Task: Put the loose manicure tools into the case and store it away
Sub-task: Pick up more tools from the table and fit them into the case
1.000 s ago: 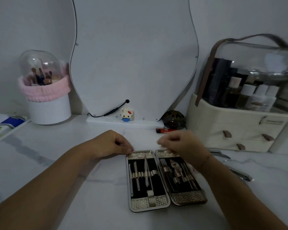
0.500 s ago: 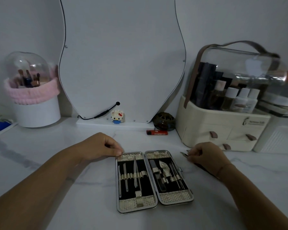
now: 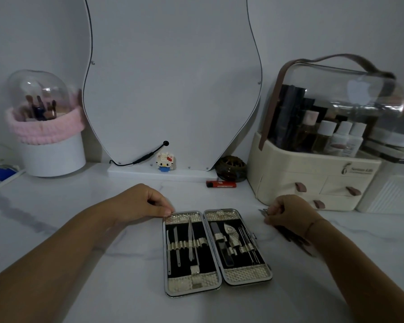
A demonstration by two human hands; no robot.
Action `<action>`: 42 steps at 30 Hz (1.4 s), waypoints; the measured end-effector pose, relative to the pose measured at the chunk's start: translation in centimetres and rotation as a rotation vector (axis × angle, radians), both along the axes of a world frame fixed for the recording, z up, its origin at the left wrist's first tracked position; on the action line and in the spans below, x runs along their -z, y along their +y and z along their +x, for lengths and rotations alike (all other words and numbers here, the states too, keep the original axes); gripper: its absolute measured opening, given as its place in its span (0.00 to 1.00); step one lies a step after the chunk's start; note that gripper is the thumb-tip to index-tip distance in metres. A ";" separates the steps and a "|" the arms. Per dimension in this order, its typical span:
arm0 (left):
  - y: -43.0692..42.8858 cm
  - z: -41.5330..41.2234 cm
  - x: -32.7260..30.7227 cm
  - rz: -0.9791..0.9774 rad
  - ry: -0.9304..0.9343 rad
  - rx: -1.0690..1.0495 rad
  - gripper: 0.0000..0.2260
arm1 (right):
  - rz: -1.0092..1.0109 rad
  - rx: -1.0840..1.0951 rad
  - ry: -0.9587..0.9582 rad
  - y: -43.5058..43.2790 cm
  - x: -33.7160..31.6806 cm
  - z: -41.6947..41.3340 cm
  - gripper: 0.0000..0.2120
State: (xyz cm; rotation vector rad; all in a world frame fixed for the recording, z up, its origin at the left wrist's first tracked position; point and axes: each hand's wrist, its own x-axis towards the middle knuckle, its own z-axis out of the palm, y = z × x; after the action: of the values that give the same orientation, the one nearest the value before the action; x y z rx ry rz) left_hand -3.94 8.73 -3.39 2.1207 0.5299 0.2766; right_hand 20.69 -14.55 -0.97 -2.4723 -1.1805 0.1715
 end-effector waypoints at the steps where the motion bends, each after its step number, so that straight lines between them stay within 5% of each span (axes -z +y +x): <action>1: 0.0 0.0 0.0 -0.001 -0.001 0.000 0.04 | 0.027 0.014 0.001 -0.1 0.1 0.0 0.12; 11: 0.0 0.0 0.0 0.005 -0.007 0.007 0.05 | 0.017 0.047 -0.014 -0.2 0.4 0.7 0.09; 19: -0.1 0.0 -0.1 0.002 -0.011 -0.012 0.06 | -0.010 0.082 -0.035 0.4 1.0 1.2 0.17; 42: 0.1 0.1 0.1 0.004 -0.002 -0.025 0.04 | 0.318 0.087 0.016 -0.7 0.0 0.6 0.13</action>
State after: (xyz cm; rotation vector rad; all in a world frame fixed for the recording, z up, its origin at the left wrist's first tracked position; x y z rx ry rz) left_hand -3.79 8.83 -3.49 2.1182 0.5559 0.2942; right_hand 21.29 -15.25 -1.02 -2.2323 -1.0037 -0.0203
